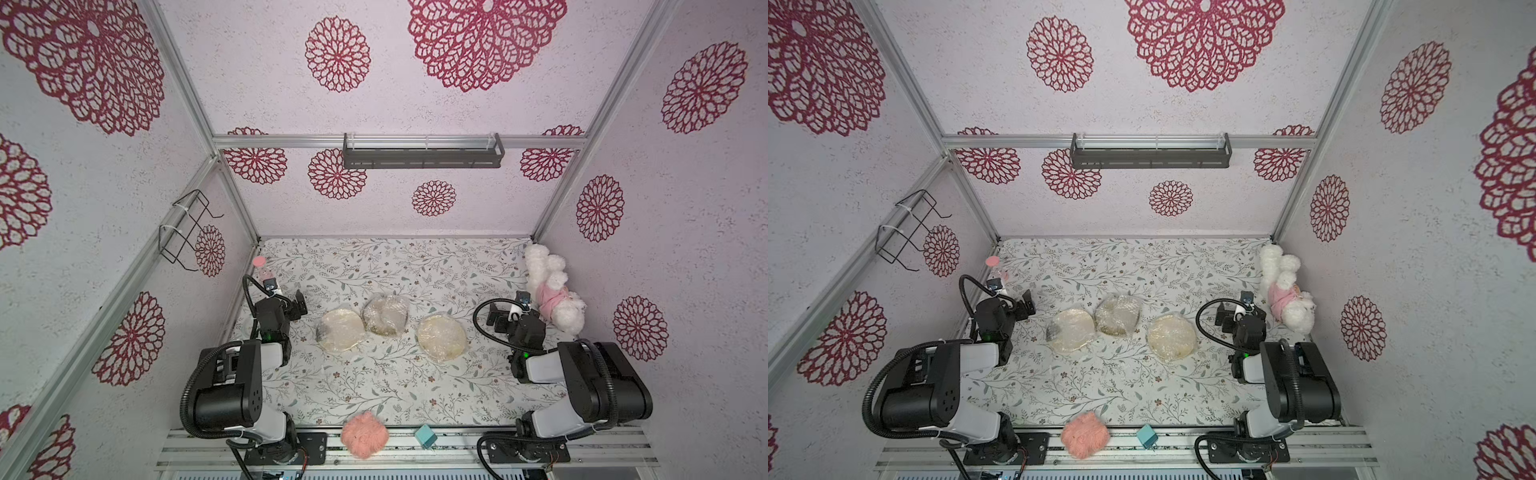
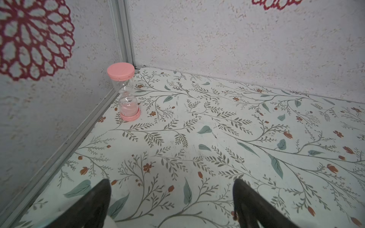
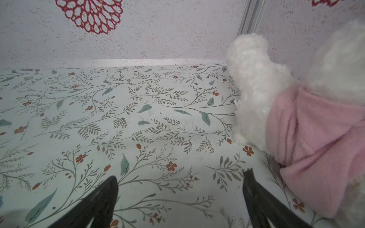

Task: Unpack dinner plates from bubble wrap
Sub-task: Unwrap the bubble wrap at the center of the board.

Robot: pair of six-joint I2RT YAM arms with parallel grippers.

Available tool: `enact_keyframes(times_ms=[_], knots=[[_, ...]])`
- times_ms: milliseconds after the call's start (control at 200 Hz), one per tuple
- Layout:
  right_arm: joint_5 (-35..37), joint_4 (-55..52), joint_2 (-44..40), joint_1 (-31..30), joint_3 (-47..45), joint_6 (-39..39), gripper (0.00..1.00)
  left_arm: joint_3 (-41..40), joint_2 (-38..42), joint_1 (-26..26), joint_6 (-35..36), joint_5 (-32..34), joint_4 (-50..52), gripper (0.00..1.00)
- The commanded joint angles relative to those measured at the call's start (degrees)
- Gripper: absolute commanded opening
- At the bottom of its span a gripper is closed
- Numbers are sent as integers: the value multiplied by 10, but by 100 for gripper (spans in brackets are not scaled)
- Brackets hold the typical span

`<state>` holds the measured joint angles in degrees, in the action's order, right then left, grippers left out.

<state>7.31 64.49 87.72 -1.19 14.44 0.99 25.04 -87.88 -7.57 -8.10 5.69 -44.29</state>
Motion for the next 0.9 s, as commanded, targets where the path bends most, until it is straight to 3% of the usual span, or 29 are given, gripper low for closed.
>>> enact_keyframes(times_ms=[0,896], knots=[[6,27,-1,3,7,-7,99,4,-1,-4,6,1,-16,97],[-4,24,-1,8,8,-3,99,6,-3,-7,6,-1,-16,97]])
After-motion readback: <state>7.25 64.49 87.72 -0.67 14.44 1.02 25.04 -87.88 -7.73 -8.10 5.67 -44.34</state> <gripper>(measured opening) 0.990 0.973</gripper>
